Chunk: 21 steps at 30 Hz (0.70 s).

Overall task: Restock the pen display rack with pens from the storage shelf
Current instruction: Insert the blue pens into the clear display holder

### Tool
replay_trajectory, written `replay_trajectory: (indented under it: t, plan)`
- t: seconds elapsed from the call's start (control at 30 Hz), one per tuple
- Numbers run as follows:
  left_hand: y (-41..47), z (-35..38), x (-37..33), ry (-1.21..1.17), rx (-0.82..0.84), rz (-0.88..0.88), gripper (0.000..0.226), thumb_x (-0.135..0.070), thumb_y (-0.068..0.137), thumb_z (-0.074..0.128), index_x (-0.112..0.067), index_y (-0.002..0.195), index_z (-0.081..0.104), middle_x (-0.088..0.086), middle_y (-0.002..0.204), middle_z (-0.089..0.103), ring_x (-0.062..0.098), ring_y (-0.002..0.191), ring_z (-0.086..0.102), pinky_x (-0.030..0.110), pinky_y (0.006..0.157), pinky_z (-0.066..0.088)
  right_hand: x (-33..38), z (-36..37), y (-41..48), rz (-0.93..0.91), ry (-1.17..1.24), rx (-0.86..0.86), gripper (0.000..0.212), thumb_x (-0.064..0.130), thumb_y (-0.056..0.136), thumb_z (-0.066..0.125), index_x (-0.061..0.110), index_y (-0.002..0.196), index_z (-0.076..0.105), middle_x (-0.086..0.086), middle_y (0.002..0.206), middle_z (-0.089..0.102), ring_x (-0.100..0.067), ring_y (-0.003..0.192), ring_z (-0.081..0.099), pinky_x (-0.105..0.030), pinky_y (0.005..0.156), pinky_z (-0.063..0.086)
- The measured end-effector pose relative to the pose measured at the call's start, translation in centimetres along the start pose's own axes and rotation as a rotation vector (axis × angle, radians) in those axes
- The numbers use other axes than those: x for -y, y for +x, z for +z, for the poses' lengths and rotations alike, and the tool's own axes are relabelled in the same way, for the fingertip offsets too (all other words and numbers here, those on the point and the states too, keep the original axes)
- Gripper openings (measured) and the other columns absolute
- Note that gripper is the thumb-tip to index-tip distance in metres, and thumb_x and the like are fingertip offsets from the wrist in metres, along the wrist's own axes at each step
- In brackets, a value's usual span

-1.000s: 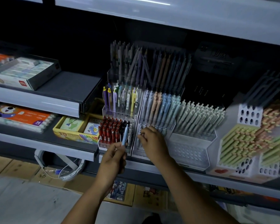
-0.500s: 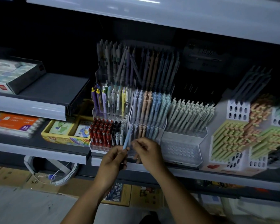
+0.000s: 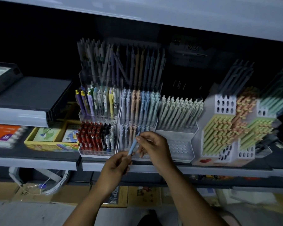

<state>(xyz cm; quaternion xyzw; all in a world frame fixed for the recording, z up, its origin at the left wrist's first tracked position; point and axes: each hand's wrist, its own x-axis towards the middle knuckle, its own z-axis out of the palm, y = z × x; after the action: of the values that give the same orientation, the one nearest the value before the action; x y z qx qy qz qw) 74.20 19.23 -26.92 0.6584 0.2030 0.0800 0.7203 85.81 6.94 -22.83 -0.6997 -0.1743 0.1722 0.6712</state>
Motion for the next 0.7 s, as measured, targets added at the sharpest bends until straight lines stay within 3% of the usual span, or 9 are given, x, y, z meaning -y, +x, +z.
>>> replay_trajectory:
  t: [0.17,0.3,0.4,0.47,0.57,0.7]
  plan:
    - [1.1,-2.1,1.0,0.208,-0.044,0.012,0.016,-0.017,0.104,0.058,-0.025,0.104,0.072,-0.009,0.083,0.072,0.014,0.077,0.063,0.030,0.069,0.051,-0.3,-1.5,1.4,-0.069,0.001,-0.157,0.011,0.009,0.098,0.065,-0.001,0.100,0.069,-0.019,0.079,0.073,-0.036,0.068,0.071,-0.044,0.066,0.063]
    - [1.5,-3.5,0.1,0.324,-0.053,0.088,0.015,-0.015,0.103,0.059,-0.025,0.102,0.070,-0.006,0.089,0.071,0.011,0.084,0.065,0.023,0.071,0.052,-1.1,-2.7,3.0,-0.169,-0.138,-0.236,0.008,0.011,0.098,0.065,0.003,0.100,0.067,-0.009,0.083,0.074,-0.024,0.071,0.074,-0.037,0.070,0.063]
    - [1.9,-4.0,-0.7,0.519,-0.032,0.251,0.013,-0.011,0.102,0.060,-0.020,0.097,0.068,-0.006,0.095,0.066,0.007,0.085,0.061,0.014,0.069,0.046,-2.2,-2.9,3.9,-0.234,-0.311,-0.172,0.002,0.011,0.099,0.065,0.009,0.098,0.065,0.001,0.083,0.071,-0.010,0.074,0.072,-0.027,0.073,0.060]
    - [2.2,-4.2,-1.2,0.644,-0.003,0.325,0.013,-0.012,0.101,0.061,-0.023,0.092,0.064,-0.008,0.097,0.061,0.007,0.087,0.058,0.015,0.071,0.043,-2.9,-2.8,4.4,-0.267,-0.443,-0.122,0.001,0.012,0.099,0.064,0.011,0.098,0.065,0.005,0.083,0.069,-0.006,0.078,0.071,-0.028,0.075,0.058]
    - [2.6,-4.3,-1.7,0.741,0.000,0.386,0.005,-0.017,0.099,0.064,-0.021,0.096,0.064,-0.008,0.096,0.060,0.007,0.087,0.058,0.018,0.072,0.043,-3.7,-2.6,4.8,-0.292,-0.583,-0.073,0.005,0.013,0.098,0.065,0.009,0.100,0.066,-0.002,0.087,0.071,-0.014,0.082,0.071,-0.038,0.078,0.059]
    - [2.8,-4.2,-2.3,0.812,0.001,0.426,0.003,-0.021,0.099,0.063,-0.022,0.101,0.066,-0.009,0.098,0.062,0.007,0.088,0.058,0.025,0.075,0.048,-4.3,-1.9,5.0,-0.341,-0.747,-0.025,0.010,0.015,0.097,0.066,0.005,0.096,0.067,-0.011,0.090,0.069,-0.022,0.083,0.067,-0.041,0.076,0.057]
